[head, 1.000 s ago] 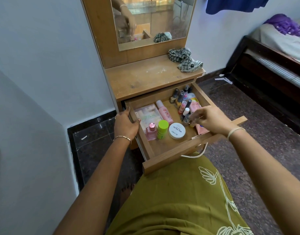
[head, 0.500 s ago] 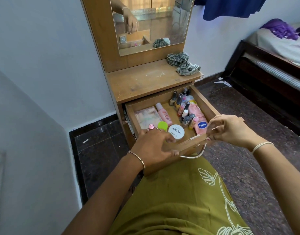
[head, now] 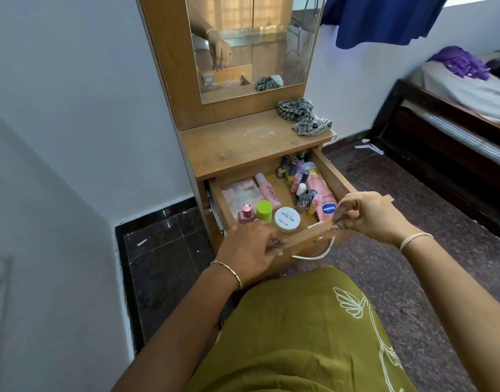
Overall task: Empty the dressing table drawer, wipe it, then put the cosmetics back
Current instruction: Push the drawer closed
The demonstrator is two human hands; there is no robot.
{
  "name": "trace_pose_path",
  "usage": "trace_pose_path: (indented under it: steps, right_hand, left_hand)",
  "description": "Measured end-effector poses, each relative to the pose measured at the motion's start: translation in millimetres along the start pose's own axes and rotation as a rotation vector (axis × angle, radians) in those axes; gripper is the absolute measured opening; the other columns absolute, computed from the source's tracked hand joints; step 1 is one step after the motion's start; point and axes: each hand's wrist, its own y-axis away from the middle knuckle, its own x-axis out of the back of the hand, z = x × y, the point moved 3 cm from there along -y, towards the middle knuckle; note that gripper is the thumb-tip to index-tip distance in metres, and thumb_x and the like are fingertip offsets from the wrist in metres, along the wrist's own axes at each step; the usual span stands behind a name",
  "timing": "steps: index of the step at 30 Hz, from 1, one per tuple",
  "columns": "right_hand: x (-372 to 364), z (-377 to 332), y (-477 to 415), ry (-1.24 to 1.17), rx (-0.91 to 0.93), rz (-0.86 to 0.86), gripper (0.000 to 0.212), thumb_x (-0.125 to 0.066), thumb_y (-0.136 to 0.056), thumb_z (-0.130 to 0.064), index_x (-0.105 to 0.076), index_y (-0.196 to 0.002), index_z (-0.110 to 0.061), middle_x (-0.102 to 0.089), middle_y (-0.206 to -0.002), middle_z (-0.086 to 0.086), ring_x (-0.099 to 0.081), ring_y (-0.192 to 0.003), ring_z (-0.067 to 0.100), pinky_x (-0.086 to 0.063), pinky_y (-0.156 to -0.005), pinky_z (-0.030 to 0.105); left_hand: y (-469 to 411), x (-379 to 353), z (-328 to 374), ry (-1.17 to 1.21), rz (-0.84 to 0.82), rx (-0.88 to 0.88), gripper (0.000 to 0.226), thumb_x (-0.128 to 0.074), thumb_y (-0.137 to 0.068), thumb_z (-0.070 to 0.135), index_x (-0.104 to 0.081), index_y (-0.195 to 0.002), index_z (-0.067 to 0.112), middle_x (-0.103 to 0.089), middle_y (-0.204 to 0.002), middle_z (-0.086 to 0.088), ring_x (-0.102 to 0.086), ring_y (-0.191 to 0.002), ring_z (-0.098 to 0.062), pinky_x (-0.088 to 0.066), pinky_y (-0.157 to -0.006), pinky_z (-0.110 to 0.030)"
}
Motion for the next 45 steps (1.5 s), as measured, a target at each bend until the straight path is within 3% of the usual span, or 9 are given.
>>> trace_pose_path:
  steps: [10,15,21,27,33,37,42,45]
  right_hand:
    - [-9.9,-3.2,-28.4,0.113,0.08,0.104,0.01,-0.082,-0.072,-0.019,-0.076,-0.079,-0.022,-0.065,-0.087,-0.007,-0.057,-0.079,0.011,-0.047,-0.068,0.025]
    - [-12.2,-12.3,-42.9,0.215,0.119,0.148,0.006,-0.078,-0.077,-0.019,-0.076,-0.082,-0.018,-0.064,-0.09,-0.002,-0.059,-0.08,0.018,-0.049,-0.068,0.03]
    - [-22.1,-24.5,-56.6,0.419,0.178,0.279,0.008,-0.069,-0.083,-0.017,-0.072,-0.077,-0.013,-0.055,-0.082,0.001,-0.056,-0.064,0.023,-0.044,-0.053,0.031]
    - [-29.9,-32.1,-74.3,0.52,0.201,0.323,0.014,-0.079,-0.072,-0.01,-0.067,-0.069,-0.016,-0.053,-0.073,-0.001,-0.056,-0.054,0.021,-0.035,-0.043,0.024]
    - [-27.8,-36.3,-107.0,0.53,0.211,0.337,0.014,-0.074,-0.077,-0.012,-0.068,-0.065,-0.014,-0.052,-0.072,0.002,-0.055,-0.055,0.024,-0.043,-0.048,0.031]
    - [-26.4,-41.7,-127.0,0.526,0.276,0.348,0.015,-0.074,-0.075,-0.008,-0.066,-0.063,-0.012,-0.057,-0.072,0.005,-0.054,-0.052,0.027,-0.041,-0.05,0.03]
    - [-29.3,-39.5,-149.5,0.463,0.334,0.383,0.01,-0.072,-0.075,-0.005,-0.064,-0.081,-0.005,-0.058,-0.096,0.012,-0.056,-0.064,0.032,-0.049,-0.056,0.038]
    - [-30.8,-31.1,-167.2,0.461,0.314,0.389,0.04,-0.071,-0.077,-0.009,-0.056,-0.113,-0.007,-0.053,-0.121,0.012,-0.06,-0.082,0.033,-0.053,-0.067,0.044]
  left_hand:
    - [-15.4,10.1,-9.0,-0.134,0.117,0.024,0.023,-0.056,-0.092,0.033,-0.065,-0.113,0.034,-0.059,-0.114,0.012,-0.052,-0.109,-0.012,-0.036,-0.092,-0.034]
    - [-24.9,14.6,-12.6,-0.191,0.171,0.043,0.022,-0.054,-0.093,0.03,-0.066,-0.111,0.033,-0.06,-0.111,0.009,-0.053,-0.107,-0.014,-0.038,-0.091,-0.035]
    - [-36.3,18.2,-20.3,-0.261,0.226,0.084,0.021,-0.051,-0.094,0.026,-0.067,-0.108,0.026,-0.055,-0.116,0.005,-0.048,-0.112,-0.017,-0.037,-0.093,-0.036]
    - [-51.9,25.2,-31.5,-0.325,0.235,0.124,0.023,-0.051,-0.094,0.026,-0.066,-0.112,0.027,-0.052,-0.114,0.003,-0.046,-0.112,-0.018,-0.036,-0.096,-0.039]
    - [-72.1,35.1,-41.0,-0.406,0.276,0.13,0.023,-0.055,-0.093,0.024,-0.066,-0.114,0.024,-0.051,-0.114,0.0,-0.045,-0.112,-0.02,-0.04,-0.094,-0.038]
    - [-84.4,41.3,-50.0,-0.435,0.302,0.101,0.021,-0.058,-0.091,0.02,-0.068,-0.111,0.022,-0.049,-0.11,-0.001,-0.043,-0.11,-0.021,-0.039,-0.092,-0.037]
    - [-101.1,50.4,-62.3,-0.463,0.358,0.06,0.026,-0.065,-0.084,0.015,-0.061,-0.109,0.018,-0.048,-0.121,-0.004,-0.045,-0.112,-0.024,-0.04,-0.091,-0.038]
    - [-113.7,51.9,-80.4,-0.387,0.334,0.123,0.056,-0.072,-0.08,0.026,-0.046,-0.129,0.021,-0.042,-0.137,-0.004,-0.042,-0.125,-0.025,-0.038,-0.101,-0.041]
